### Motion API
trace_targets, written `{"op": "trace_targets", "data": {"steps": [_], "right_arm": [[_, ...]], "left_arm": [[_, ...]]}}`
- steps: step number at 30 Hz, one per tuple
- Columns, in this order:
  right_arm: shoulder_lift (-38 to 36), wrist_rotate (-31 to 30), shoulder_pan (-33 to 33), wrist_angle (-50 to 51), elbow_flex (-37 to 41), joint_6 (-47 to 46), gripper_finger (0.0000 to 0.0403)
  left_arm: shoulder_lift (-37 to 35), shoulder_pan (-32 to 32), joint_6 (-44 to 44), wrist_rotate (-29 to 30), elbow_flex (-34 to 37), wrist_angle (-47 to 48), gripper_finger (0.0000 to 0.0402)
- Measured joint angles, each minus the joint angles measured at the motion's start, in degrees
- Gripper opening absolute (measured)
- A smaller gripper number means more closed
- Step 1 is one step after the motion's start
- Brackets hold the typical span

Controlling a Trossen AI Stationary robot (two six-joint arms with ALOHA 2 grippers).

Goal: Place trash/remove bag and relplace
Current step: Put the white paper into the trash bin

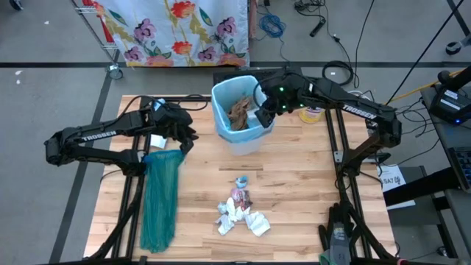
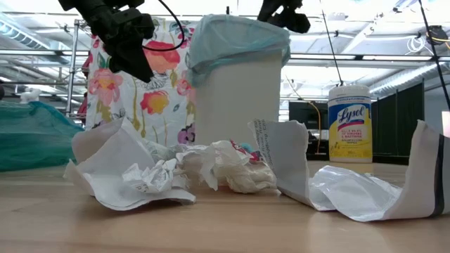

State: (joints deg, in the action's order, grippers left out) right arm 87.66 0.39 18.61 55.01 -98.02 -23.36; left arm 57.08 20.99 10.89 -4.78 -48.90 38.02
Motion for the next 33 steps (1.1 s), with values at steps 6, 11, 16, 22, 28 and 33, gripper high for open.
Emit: {"op": "trace_targets", "data": {"steps": [6, 11, 16, 22, 28, 33], "right_arm": [[-1.4, 1.3, -0.3, -2.1, 0.0, -0.3, 0.017], [-2.2, 4.0, -0.4, 3.4, 0.0, -2.9, 0.017], [-2.3, 4.3, -1.0, 12.1, 0.0, -4.9, 0.017], [-3.5, 4.1, -1.5, 11.3, 0.0, -5.0, 0.017], [-4.7, 1.3, -1.4, 2.8, 0.0, -4.7, 0.017], [-4.8, -0.8, -1.0, 2.1, 0.0, -3.3, 0.017]], "left_arm": [[0.0, 0.0, -1.2, 0.0, 0.0, 0.2, 0.0137], [0.0, 0.0, -1.3, 0.0, 0.0, 0.5, 0.0137], [0.0, 0.0, -1.3, 0.0, 0.0, 0.5, 0.0137], [0.0, 0.0, -2.6, 0.0, 0.0, 0.4, 0.0137], [0.0, 0.0, -2.8, 0.0, 0.0, 0.4, 0.0137], [0.0, 0.0, -2.7, 0.0, 0.0, 0.4, 0.0137]]}}
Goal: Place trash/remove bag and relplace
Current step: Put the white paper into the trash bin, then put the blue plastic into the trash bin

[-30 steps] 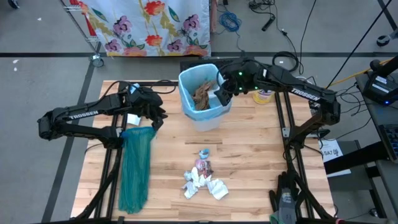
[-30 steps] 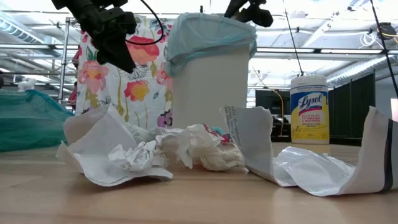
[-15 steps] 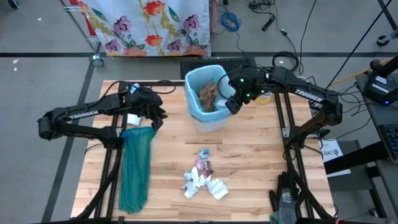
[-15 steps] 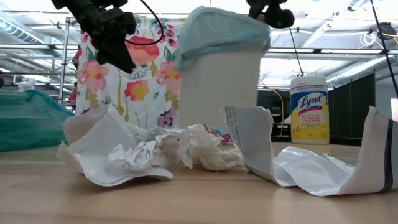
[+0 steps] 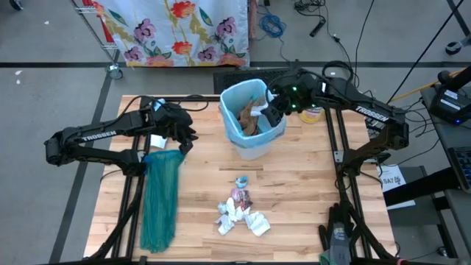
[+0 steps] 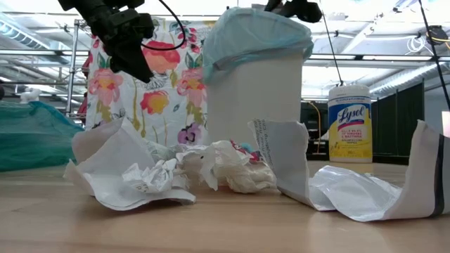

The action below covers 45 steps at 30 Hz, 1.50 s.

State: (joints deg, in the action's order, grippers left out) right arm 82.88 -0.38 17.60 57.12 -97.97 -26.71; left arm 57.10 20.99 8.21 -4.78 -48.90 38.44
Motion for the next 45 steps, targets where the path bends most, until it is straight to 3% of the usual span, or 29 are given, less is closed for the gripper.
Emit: {"op": "trace_targets", "data": {"steps": [5, 8, 17, 37, 45], "right_arm": [[0.0, -12.1, 0.0, 0.0, 0.0, 0.4, 0.017], [0.6, -15.9, 0.1, -0.9, 0.0, 1.0, 0.017], [3.2, -16.4, 0.7, -5.4, 0.0, 9.2, 0.017], [4.4, -14.0, 3.4, 13.4, 0.0, 3.5, 0.017], [1.8, -13.0, 3.1, 9.5, 0.0, 3.3, 0.017]], "left_arm": [[0.0, 0.0, 0.0, 0.0, 0.0, 0.0, 0.0137], [0.0, 0.0, 0.0, 0.0, 0.0, 0.0, 0.0137], [0.0, 0.0, 0.3, 0.0, 0.0, 0.0, 0.0137], [0.0, 0.0, 0.4, 0.0, 0.0, 0.2, 0.0137], [0.0, 0.0, 0.3, 0.0, 0.0, 0.1, 0.0137]]}}
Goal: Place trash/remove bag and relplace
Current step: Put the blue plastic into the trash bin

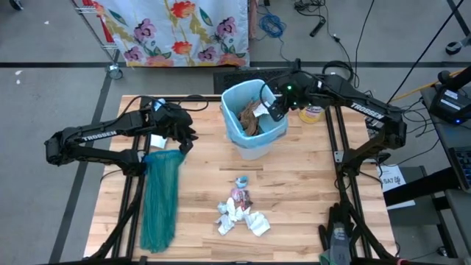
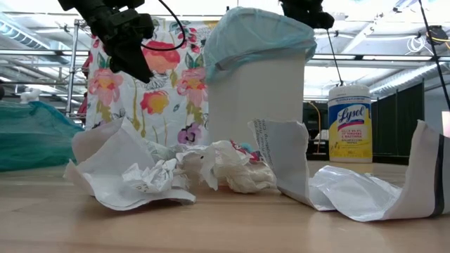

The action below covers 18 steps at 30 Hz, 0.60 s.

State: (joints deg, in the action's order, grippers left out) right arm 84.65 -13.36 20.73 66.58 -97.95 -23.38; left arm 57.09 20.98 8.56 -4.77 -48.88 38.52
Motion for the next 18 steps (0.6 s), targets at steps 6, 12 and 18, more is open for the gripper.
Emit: {"op": "trace_targets", "data": {"steps": [6, 12, 18], "right_arm": [[-2.7, 0.0, -0.2, -4.9, 0.0, 0.3, 0.017], [-5.2, 0.0, -0.2, -5.1, 0.0, 0.0, 0.017], [-7.9, 0.0, -0.7, -4.7, 0.0, -2.0, 0.017]], "left_arm": [[0.0, 0.0, 0.0, 0.0, 0.0, -0.1, 0.0137], [0.0, 0.0, 0.0, 0.0, 0.0, -0.1, 0.0137], [0.0, 0.0, 0.1, 0.0, 0.0, -0.1, 0.0137]]}}
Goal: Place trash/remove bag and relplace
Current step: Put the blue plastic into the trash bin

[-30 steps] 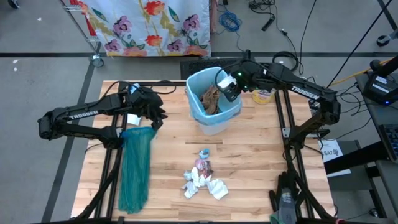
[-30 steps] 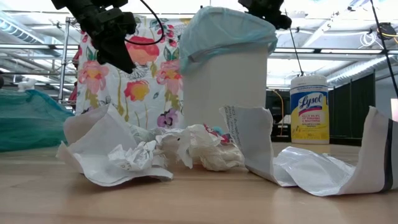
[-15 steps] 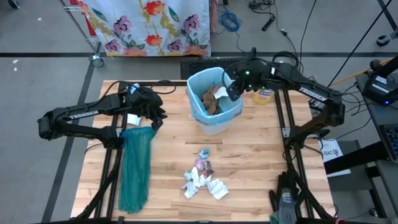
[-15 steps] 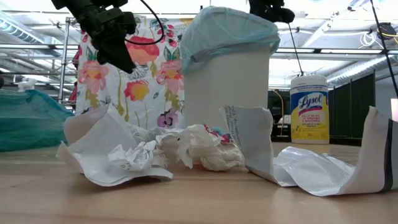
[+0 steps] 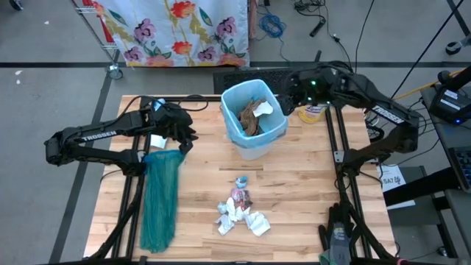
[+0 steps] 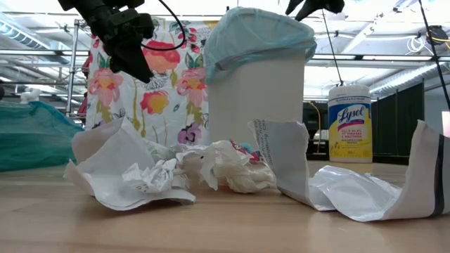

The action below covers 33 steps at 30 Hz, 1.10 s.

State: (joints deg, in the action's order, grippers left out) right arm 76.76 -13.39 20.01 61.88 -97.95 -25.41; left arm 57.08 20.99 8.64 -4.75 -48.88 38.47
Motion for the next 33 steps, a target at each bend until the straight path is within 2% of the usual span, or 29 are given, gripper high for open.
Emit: {"op": "trace_targets", "data": {"steps": [8, 13, 18, 21, 25, 30, 33], "right_arm": [[-4.1, -1.1, -3.7, 6.1, 0.0, -4.6, 0.017], [-6.0, -7.8, -10.4, 15.6, 0.0, -12.0, 0.017], [-6.3, -15.4, -21.2, 22.5, 2.2, -22.5, 0.017], [-6.5, -18.4, -27.8, 22.3, 7.7, -29.1, 0.017], [-7.2, -18.5, -34.9, 18.3, 19.4, -37.9, 0.017], [-8.7, -12.9, -41.9, 1.3, 36.0, -43.2, 0.017], [-9.4, -11.7, -45.1, -8.5, 44.1, -46.9, 0.017]], "left_arm": [[0.0, 0.0, 1.8, 0.0, 0.0, 1.1, 0.0137], [0.0, 0.0, 3.1, 0.0, 0.0, 1.2, 0.0137], [0.0, -0.7, 5.0, 0.0, 0.0, 1.1, 0.0137], [0.0, -2.7, 7.6, 0.2, 0.0, 0.9, 0.0137], [0.0, -6.7, 11.9, 1.1, 0.0, 0.1, 0.0137], [0.5, -12.7, 19.9, 3.7, 0.0, -2.6, 0.0137], [2.2, -17.1, 24.7, 5.5, 0.0, -3.8, 0.0137]]}}
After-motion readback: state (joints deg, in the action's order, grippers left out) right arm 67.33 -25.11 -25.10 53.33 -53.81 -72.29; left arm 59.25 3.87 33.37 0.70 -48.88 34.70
